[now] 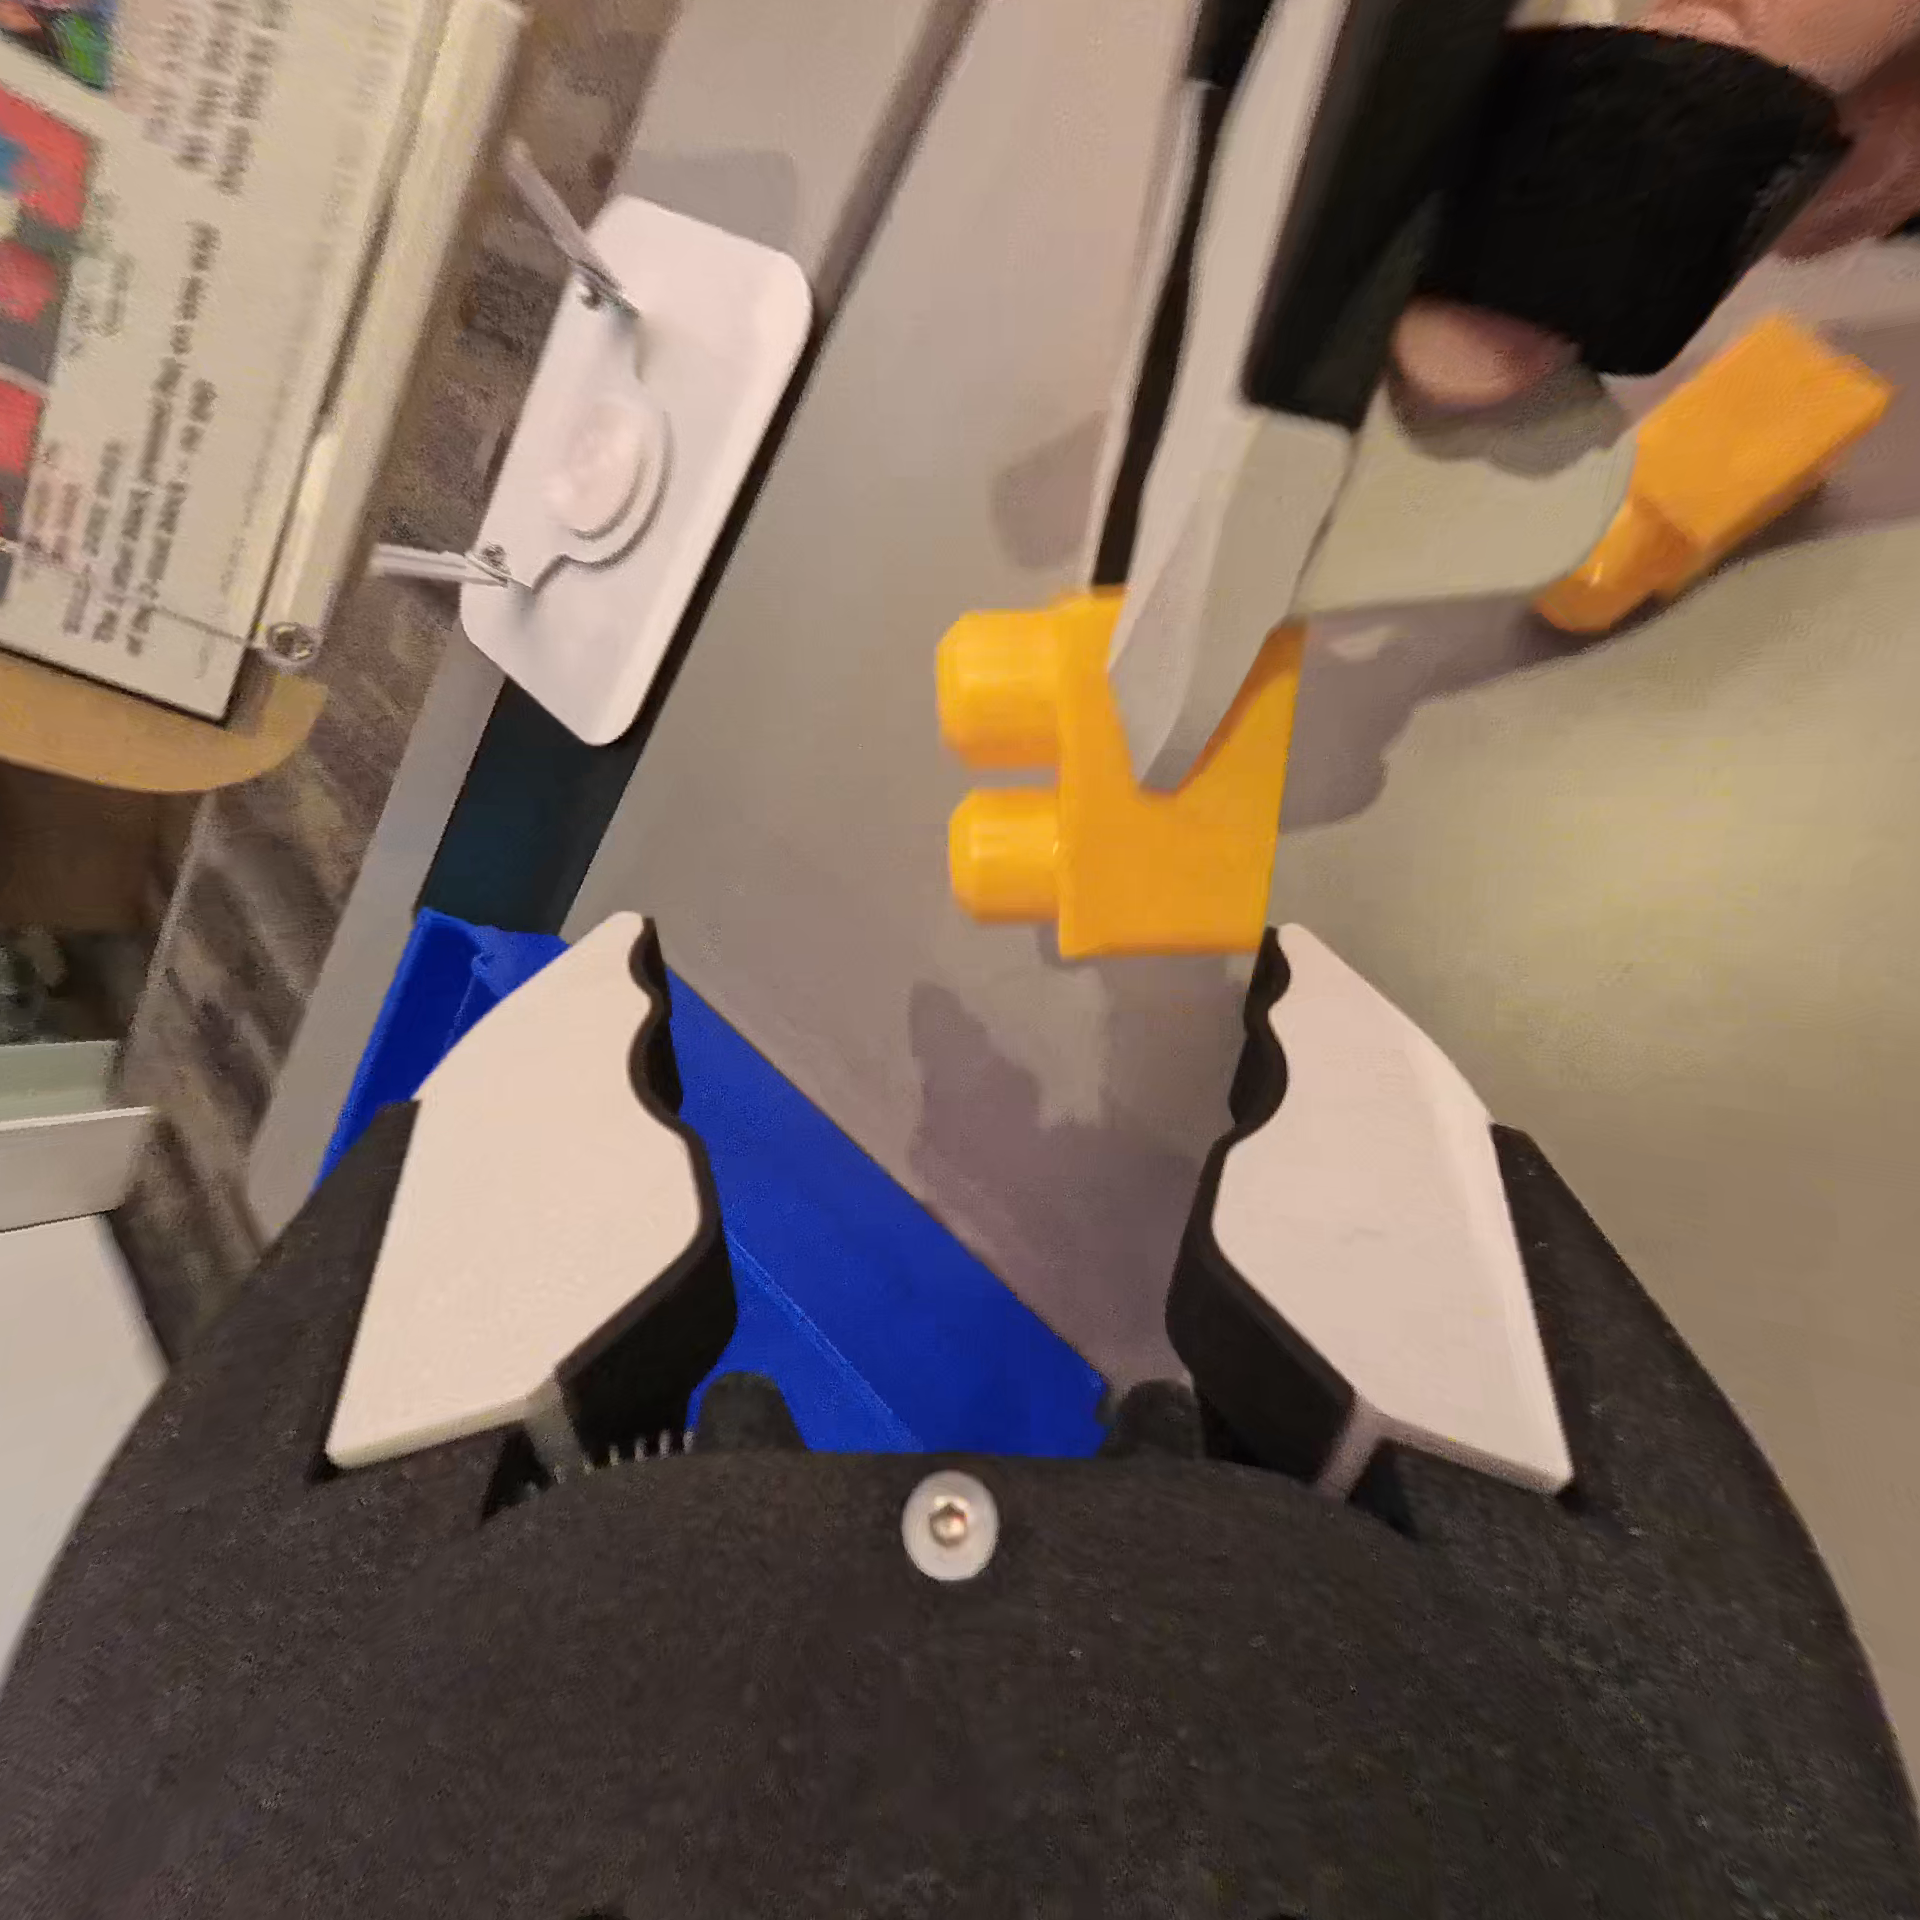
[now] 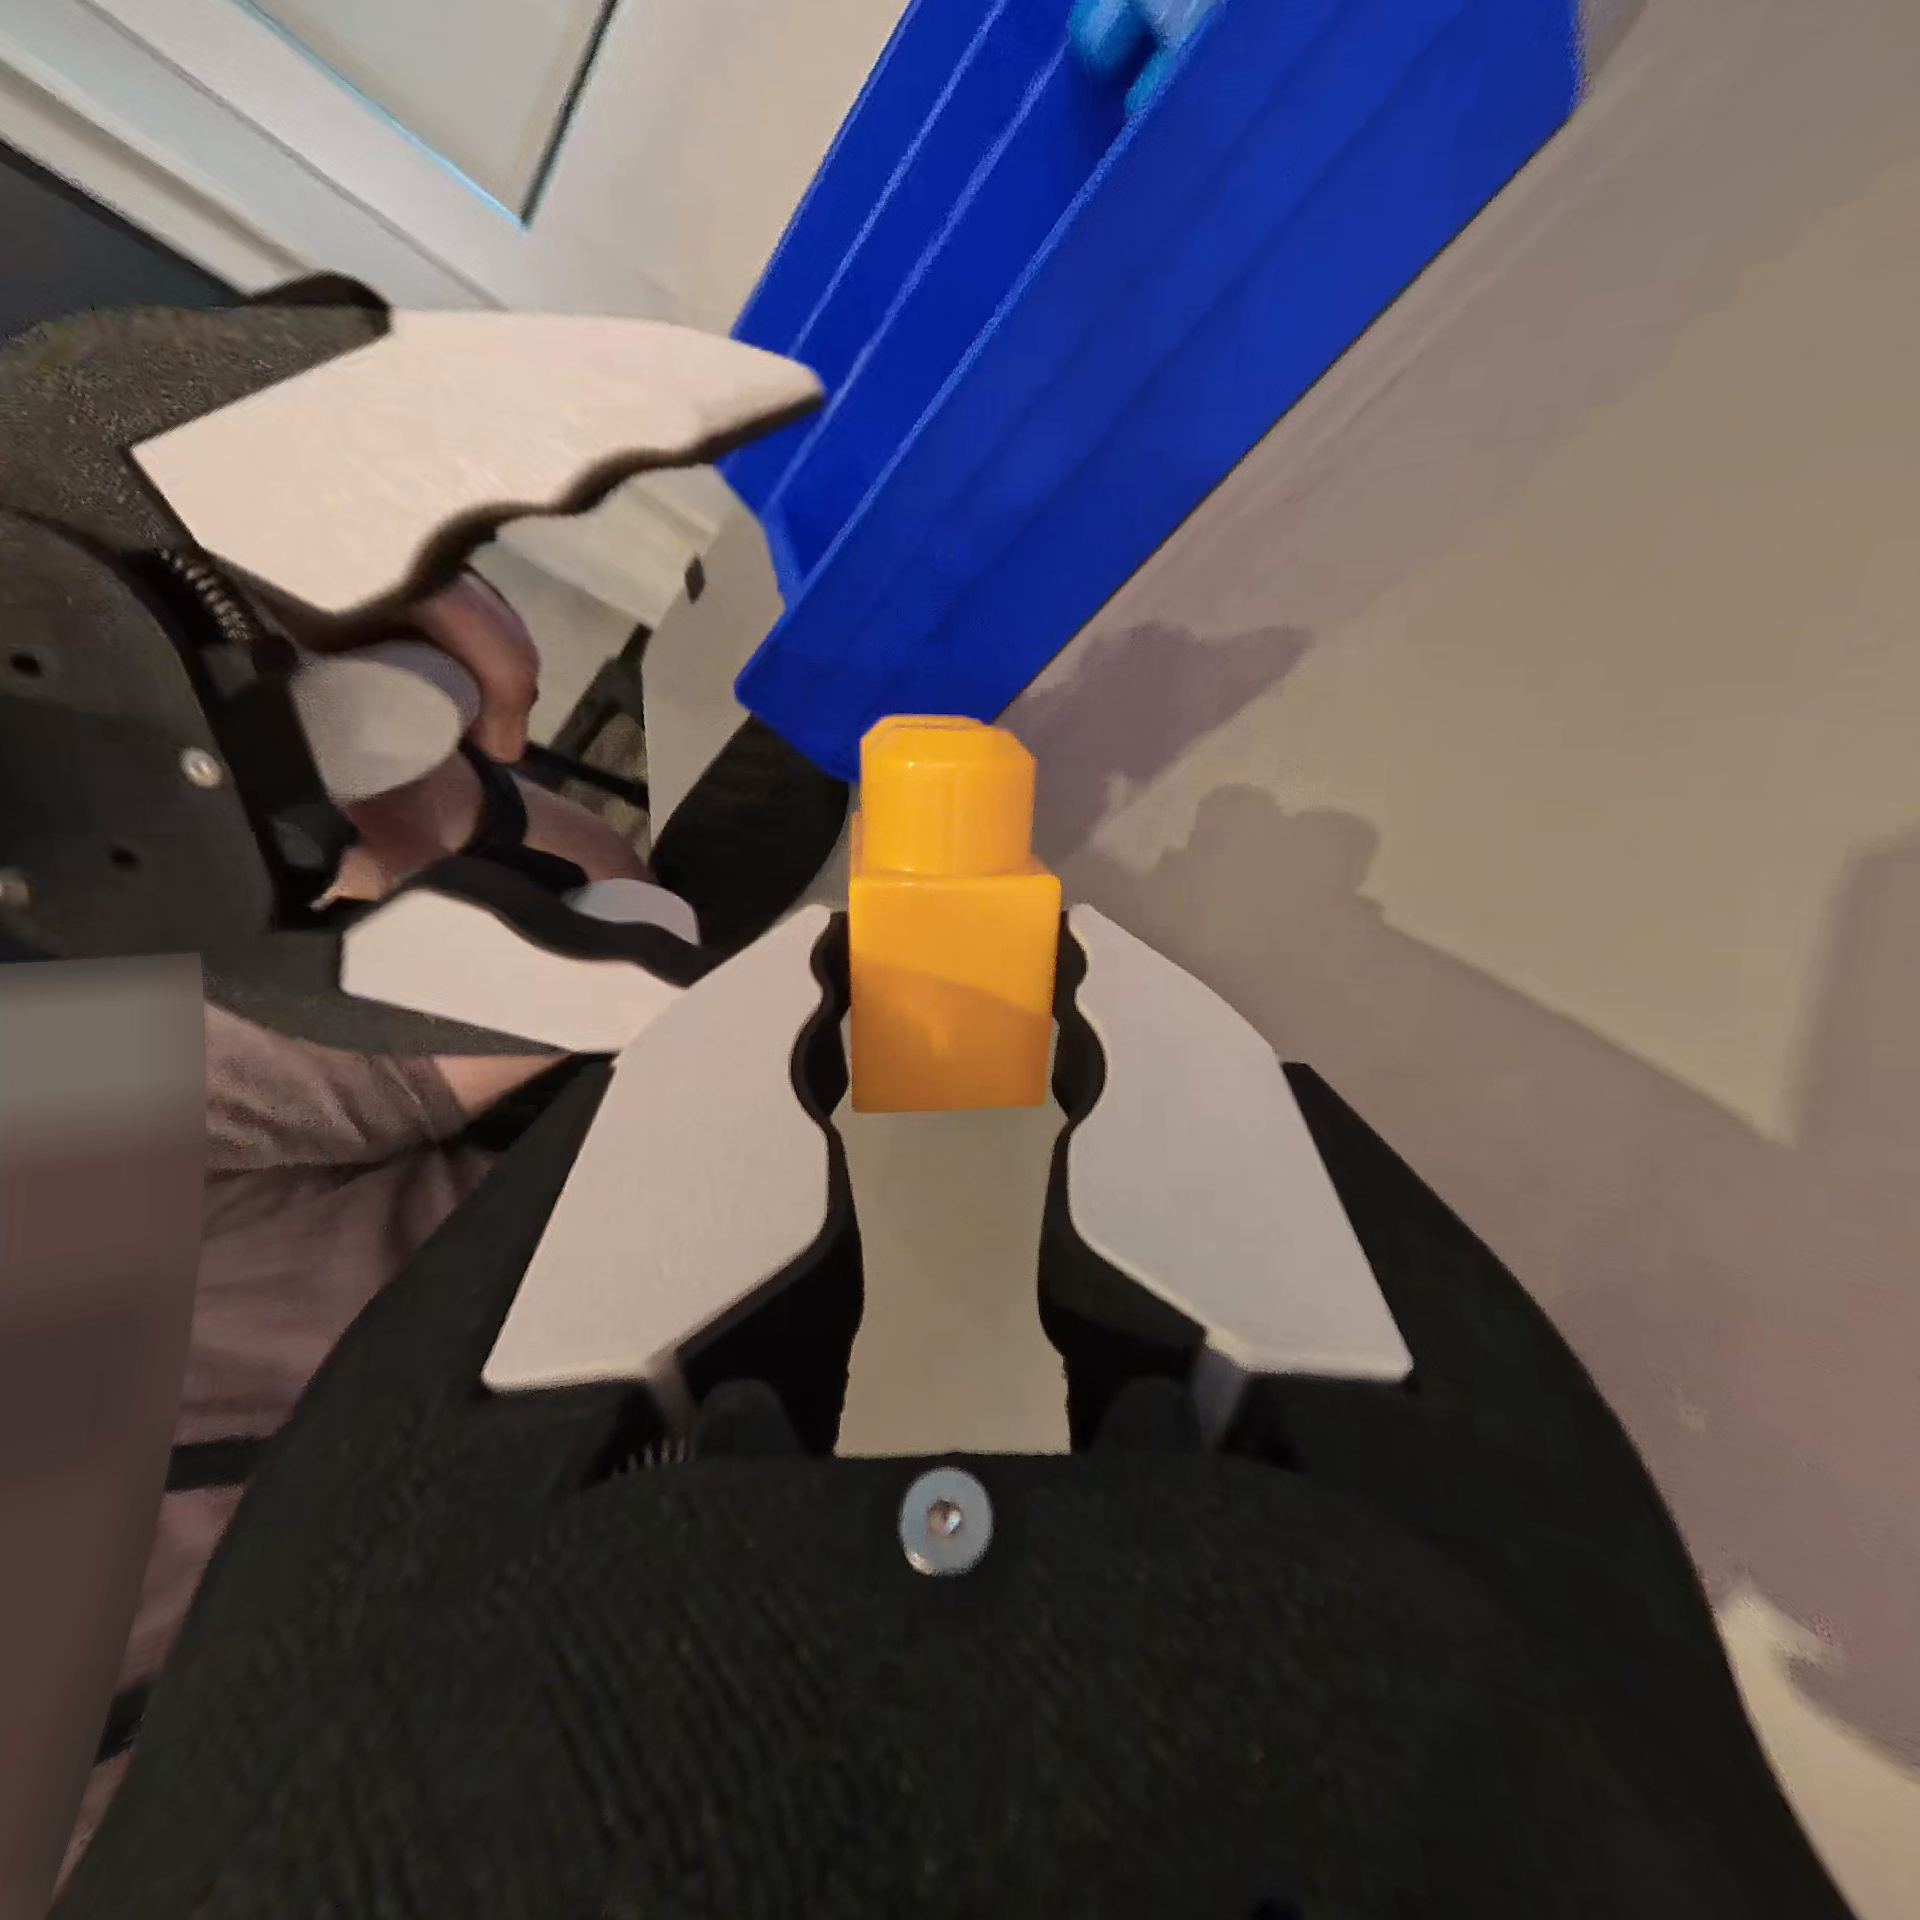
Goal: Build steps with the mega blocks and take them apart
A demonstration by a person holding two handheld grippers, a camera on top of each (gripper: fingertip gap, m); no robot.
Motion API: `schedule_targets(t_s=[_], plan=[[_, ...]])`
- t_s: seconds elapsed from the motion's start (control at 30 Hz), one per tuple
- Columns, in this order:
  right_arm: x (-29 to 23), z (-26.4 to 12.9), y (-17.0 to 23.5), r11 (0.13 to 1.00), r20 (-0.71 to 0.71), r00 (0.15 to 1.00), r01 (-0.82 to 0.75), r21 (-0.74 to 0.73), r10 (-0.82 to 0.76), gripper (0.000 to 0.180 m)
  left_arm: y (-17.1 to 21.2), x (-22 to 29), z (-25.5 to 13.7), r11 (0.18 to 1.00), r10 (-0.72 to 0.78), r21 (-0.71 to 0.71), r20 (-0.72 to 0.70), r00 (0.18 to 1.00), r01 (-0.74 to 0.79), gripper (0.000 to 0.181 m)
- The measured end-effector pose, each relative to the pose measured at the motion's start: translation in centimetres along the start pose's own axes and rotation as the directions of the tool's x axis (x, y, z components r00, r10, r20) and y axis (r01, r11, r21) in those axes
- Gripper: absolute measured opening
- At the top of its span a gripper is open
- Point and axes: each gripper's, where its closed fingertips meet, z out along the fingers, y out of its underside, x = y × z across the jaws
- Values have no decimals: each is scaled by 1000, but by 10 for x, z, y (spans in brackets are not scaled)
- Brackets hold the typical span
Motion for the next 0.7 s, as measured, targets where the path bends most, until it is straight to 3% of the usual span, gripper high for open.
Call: schedule_targets(t_s=[0.13, 0.3, 0.4, 0.5, 0.7], plan=[[14, -34, -25, 983, 8, 1000, -25, 181, 24, 37, -12, -31, -21, 950, -222, 202, -103, 969, 239, 117], [-11, -77, -58, 903, 63, 987, 108, 416, -147, 37, -38, -41, -46, 742, -357, 401, -442, 823, 537, 110], [-33, -88, -67, 836, 50, 960, 213, 506, -274, 37, -53, -33, -59, 609, -302, 431, -650, 698, 665, 93], [-58, -88, -69, 780, 61, 920, 291, 555, -386, 37, -63, -25, -67, 515, -207, 453, -758, 619, 728, 67], [-86, -78, -65, 702, 44, 849, 406, 585, -527, 37, -74, -10, -78, 451, -64, 529, -784, 618, 719, 61]])
